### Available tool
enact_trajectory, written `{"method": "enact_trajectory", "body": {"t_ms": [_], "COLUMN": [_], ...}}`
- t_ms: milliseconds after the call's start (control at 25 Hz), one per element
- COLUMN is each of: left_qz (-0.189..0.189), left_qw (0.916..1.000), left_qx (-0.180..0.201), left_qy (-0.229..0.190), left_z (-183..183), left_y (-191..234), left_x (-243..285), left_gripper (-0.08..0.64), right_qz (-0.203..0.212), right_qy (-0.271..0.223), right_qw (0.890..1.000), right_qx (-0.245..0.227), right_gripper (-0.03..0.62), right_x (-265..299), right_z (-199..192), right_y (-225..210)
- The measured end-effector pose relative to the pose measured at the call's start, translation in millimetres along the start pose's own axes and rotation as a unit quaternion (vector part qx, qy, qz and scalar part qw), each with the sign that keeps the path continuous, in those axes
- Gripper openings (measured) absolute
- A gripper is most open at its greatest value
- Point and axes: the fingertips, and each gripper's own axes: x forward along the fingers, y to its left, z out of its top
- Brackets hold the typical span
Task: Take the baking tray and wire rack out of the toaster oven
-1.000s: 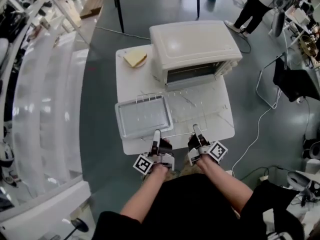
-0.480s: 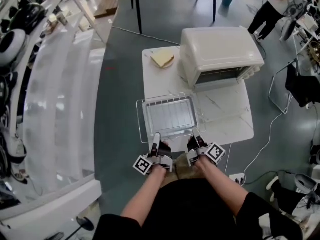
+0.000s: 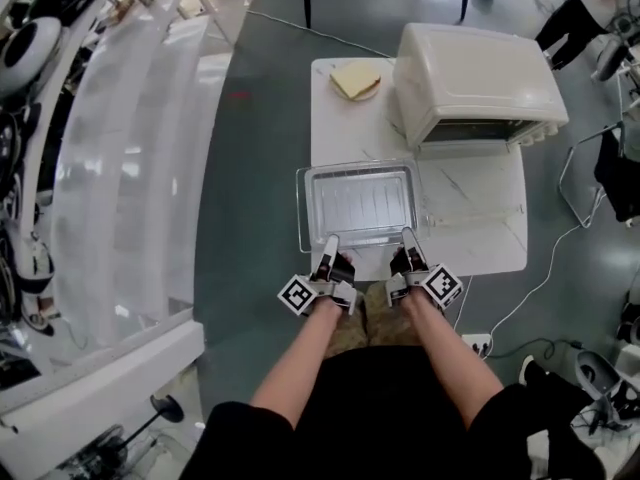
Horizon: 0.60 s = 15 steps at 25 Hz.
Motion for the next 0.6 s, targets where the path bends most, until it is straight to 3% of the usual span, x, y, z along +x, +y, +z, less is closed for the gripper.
{"method": "enact_trajectory", "body": {"t_ms": [120,240,320,600], "left_qz": [0.005,0.016,0.025,0.057], "left_qw": [0.9997,0.9994,0.9993,0.9972], "left_qx": [-0.024,-0.029,-0.028,-0.038], "left_qy": [-0.007,0.000,0.007,0.030], "left_z": [2,-2,-2,-4], "left_y": [16,28,37,53], "left_x": [4,5,6,13], "left_gripper": [0.015,0.015,0.015,0.015], "right_qz": [0.015,-0.049,-0.066,-0.054], "right_qy": [0.011,0.023,0.028,0.033], "right_qw": [1.000,0.998,0.997,0.997], "right_qx": [-0.007,0.023,0.038,0.052], "right_gripper": [0.025,0.025,0.025,0.025], "right_x": [7,2,3,10], "right_z": [-2,-6,-8,-9], "right_y": [-8,-39,-50,-62]}}
